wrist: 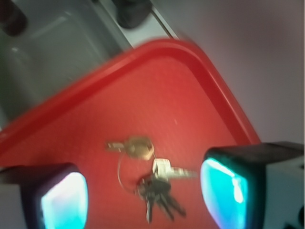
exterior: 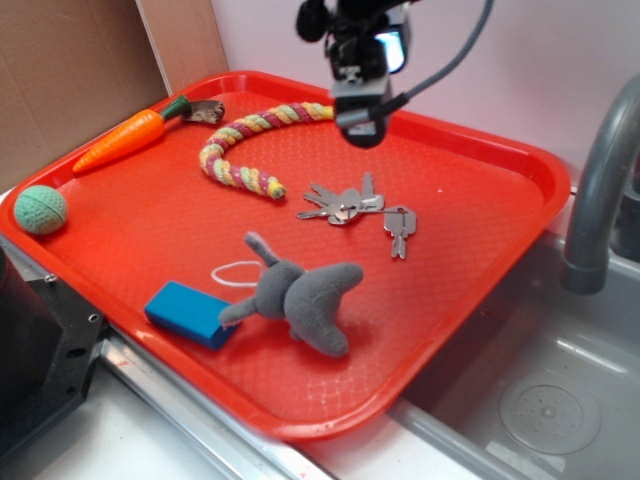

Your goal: Grab the gray animal.

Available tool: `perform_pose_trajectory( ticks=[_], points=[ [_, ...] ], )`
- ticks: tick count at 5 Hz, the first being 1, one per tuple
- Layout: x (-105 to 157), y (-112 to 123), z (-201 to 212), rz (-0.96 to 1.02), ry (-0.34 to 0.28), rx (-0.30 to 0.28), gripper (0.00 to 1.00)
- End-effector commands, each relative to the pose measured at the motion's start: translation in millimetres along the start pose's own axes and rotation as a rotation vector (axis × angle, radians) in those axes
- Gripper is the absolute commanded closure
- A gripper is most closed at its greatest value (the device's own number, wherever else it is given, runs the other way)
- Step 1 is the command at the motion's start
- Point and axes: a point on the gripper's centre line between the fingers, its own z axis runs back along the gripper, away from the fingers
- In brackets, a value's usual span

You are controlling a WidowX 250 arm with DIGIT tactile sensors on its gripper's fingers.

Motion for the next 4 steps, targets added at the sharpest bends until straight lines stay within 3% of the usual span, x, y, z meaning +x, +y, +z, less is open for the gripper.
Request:
perform_pose_trajectory(
  ticks=[1,3,4],
  points=[
    [14,-68,29,-0.089,0.127,-0.038,0.00],
    [-22,-139,37,-0.043,0.116,0.006,0.00],
    [-33,-132,9,0.026,0.137,-0.016,0.00]
  ],
)
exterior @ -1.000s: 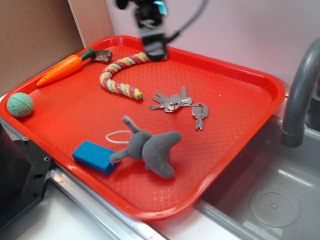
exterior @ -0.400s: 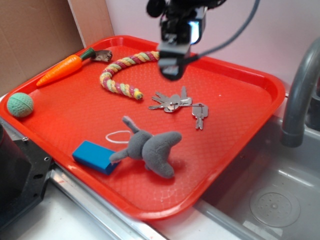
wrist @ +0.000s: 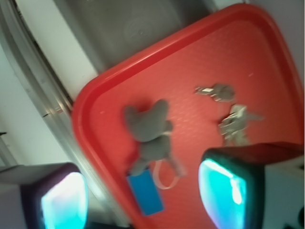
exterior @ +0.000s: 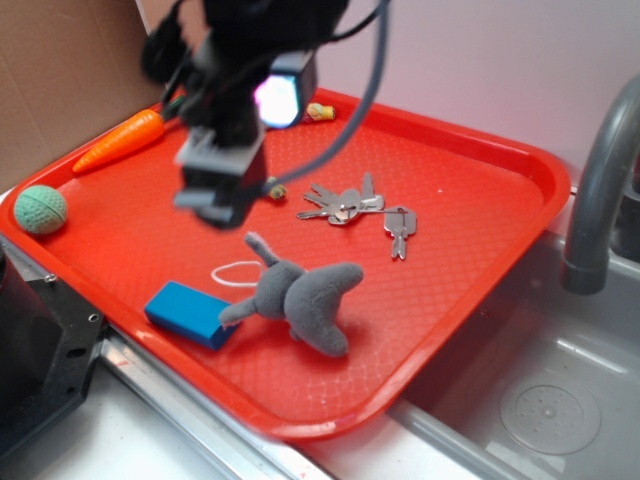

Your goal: Grab the gray animal.

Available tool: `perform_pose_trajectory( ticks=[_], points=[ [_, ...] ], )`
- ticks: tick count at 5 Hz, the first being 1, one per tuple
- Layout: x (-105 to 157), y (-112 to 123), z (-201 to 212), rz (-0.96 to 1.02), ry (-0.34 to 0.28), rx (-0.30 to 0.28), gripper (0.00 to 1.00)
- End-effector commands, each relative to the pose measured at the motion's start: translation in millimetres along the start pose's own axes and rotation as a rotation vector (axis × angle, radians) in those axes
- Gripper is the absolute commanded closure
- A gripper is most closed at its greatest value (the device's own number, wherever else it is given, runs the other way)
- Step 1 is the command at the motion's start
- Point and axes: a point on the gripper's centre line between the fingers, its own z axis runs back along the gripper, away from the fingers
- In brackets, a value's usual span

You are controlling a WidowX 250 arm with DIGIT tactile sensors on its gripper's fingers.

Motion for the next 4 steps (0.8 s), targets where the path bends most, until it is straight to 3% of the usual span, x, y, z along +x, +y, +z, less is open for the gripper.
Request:
perform_pose_trajectory(
  ticks=[1,2,4],
  points=[
    [1,16,-42,0.080,-0.033,-0.006,0.00],
    [4,28,-62,0.072,-0.083,0.013,0.00],
    [28,34,-93,-0.010,-0.060,-0.042,0.00]
  ],
)
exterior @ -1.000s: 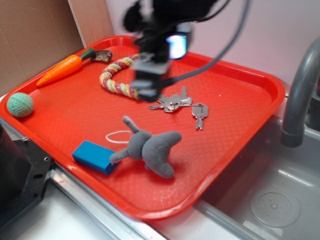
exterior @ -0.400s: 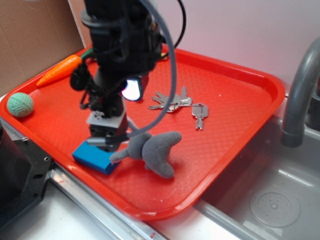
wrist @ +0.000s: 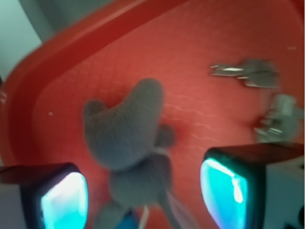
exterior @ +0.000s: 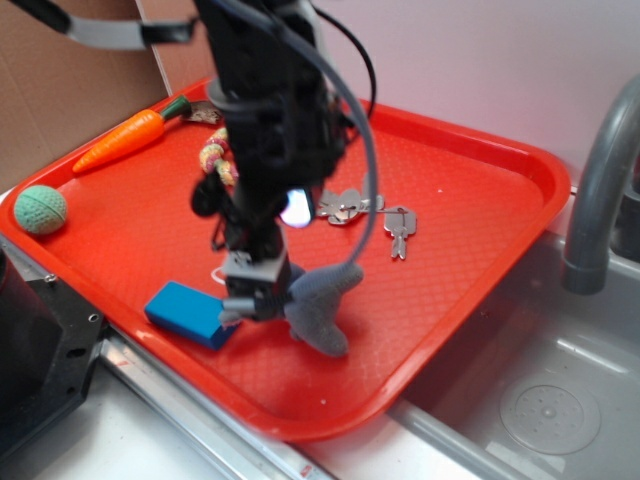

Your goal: Grab the gray animal.

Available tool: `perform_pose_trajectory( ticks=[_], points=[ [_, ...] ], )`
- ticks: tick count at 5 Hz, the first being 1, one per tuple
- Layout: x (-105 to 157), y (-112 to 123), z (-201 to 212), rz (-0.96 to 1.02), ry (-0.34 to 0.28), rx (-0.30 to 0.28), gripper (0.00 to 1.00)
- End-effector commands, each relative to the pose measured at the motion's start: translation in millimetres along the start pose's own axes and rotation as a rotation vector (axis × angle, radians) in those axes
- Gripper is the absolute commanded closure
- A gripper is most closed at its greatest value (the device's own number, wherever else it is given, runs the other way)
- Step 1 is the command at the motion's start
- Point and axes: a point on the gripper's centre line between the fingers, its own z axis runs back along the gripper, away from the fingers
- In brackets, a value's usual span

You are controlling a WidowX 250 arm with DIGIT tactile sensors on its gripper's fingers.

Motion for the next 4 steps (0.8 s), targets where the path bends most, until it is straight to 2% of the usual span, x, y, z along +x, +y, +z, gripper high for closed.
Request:
perform_pose_trajectory(
  ticks=[1,2,3,4],
  points=[
    [34.2,6.2,-13.8,-0.046,-0.036,-0.036,0.00],
    [34.9,8.0,-10.1,-0.032,-0.026,-0.036,1.00],
    [34.9,7.6,-7.9,0.011,-0.039,-0.013,1.00],
    [36.6,8.7,-9.3,0.028,-0.035,-0.026,1.00]
  ],
)
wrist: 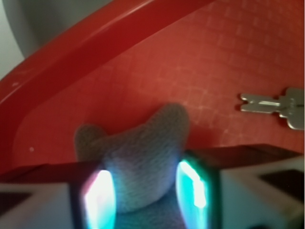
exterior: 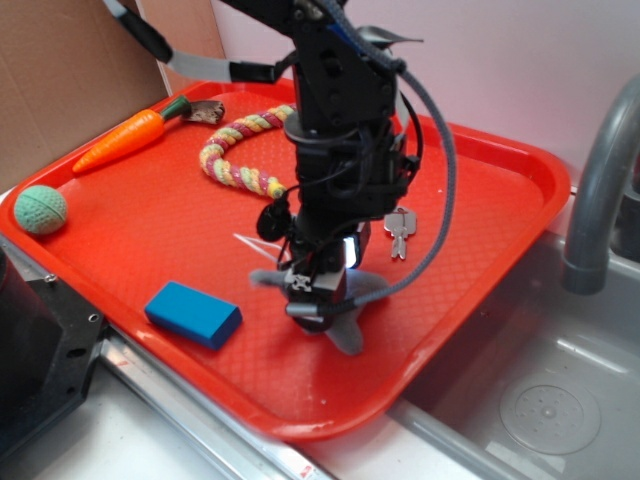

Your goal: Grab the gray animal.

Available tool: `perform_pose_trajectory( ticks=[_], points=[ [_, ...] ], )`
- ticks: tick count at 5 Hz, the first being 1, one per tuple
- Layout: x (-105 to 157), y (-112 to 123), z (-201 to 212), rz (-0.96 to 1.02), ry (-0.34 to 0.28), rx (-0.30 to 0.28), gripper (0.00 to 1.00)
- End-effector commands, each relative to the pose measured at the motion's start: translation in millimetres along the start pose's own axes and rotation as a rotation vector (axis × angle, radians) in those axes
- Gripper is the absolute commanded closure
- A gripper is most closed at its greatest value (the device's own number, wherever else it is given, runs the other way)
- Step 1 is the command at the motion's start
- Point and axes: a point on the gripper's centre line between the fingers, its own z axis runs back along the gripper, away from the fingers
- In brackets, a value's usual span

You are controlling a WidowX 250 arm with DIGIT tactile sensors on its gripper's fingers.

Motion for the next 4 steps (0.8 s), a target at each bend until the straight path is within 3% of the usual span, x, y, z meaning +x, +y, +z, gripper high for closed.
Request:
perform_pose_trajectory(
  ticks=[1,2,4],
  points=[
    [17,-5,7,0.033,-0.041,-0.007,0.92],
    [16,-7,8,0.029,-0.032,-0.005,0.00],
    [2,-14,5,0.061,-0.043,0.007,0.00]
  ],
)
